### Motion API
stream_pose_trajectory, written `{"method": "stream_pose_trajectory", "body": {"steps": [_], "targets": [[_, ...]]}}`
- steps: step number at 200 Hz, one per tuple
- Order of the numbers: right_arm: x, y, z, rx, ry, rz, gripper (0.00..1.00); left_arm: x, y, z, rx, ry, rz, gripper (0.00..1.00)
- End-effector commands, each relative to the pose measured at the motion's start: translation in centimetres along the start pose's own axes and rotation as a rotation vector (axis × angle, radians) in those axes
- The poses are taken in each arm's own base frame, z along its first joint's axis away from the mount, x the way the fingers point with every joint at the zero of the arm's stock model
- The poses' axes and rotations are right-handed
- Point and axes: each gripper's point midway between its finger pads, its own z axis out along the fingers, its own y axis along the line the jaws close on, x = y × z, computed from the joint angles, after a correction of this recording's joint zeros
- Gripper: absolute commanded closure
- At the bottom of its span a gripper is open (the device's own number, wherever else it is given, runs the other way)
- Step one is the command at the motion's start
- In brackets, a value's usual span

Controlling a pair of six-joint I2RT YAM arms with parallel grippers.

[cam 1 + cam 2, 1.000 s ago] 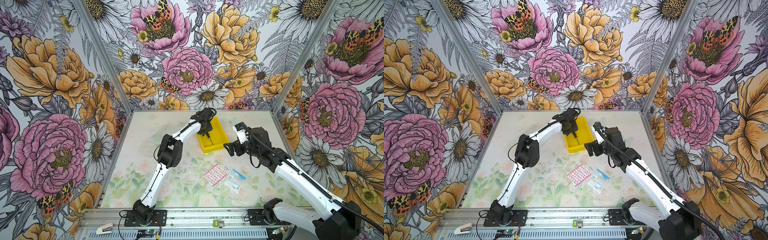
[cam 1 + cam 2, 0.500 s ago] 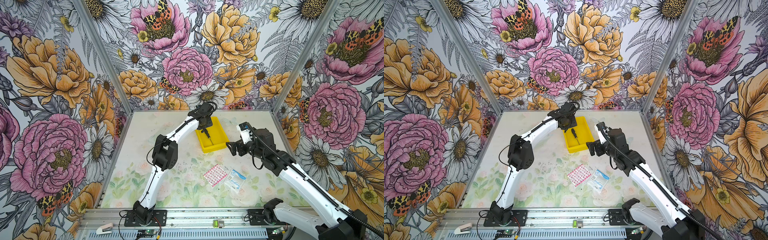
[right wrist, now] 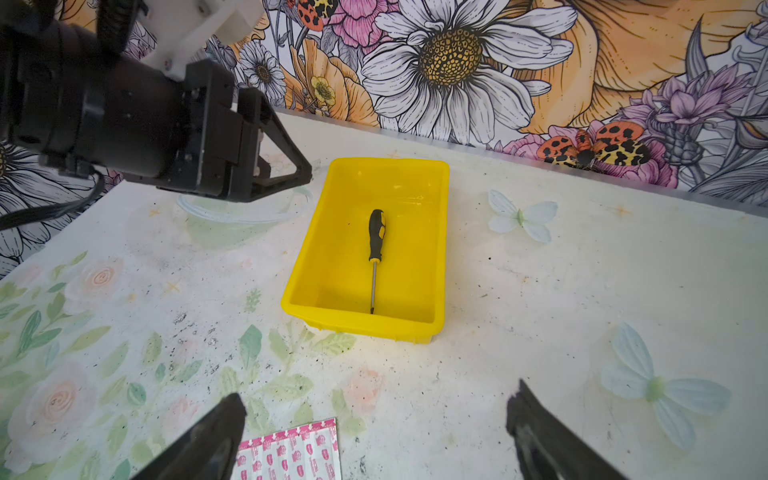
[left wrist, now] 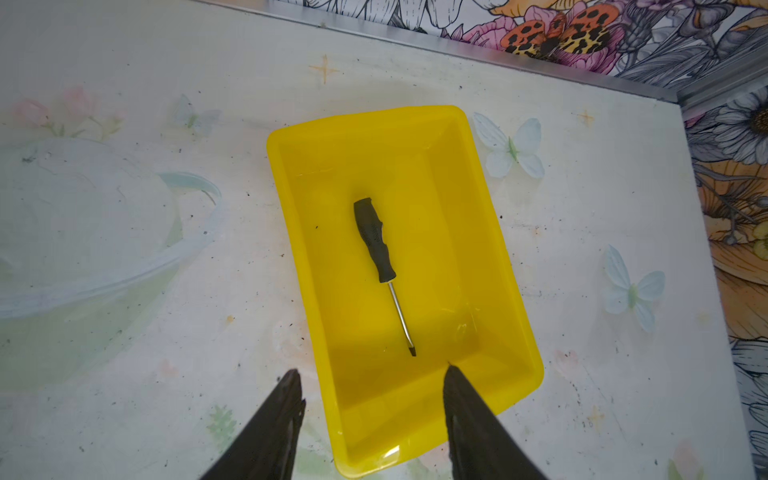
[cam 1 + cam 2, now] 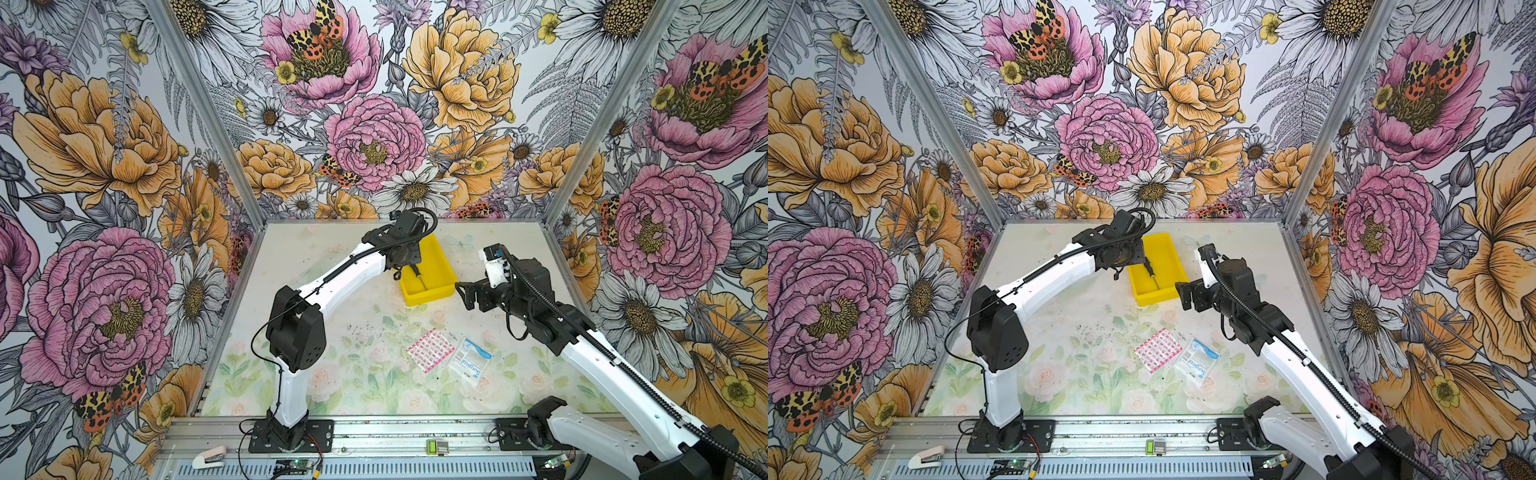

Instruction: Put the screwdriver in the bin

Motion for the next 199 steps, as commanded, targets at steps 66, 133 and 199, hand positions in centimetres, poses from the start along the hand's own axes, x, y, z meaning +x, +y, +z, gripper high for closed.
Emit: {"method": "stream_pose_trajectory", "body": {"steps": [66, 133, 199], "targets": [[-0.6, -5.2, 1.0, 0.273, -0.061, 0.2, 0.01, -1.7, 8.5, -5.5, 0.031, -0.197, -0.017, 0.42], [1.3, -7.9, 0.7, 0.386, -0.106, 0.264, 0.01, 1.3, 15.1, -6.3, -0.027, -0.227, 0.074, 0.32], [3.1, -10.6, -0.5, 0.525, -0.12, 0.255, 0.01, 4.1, 17.5, -7.4, -0.017, -0.258, 0.056, 0.1]]}}
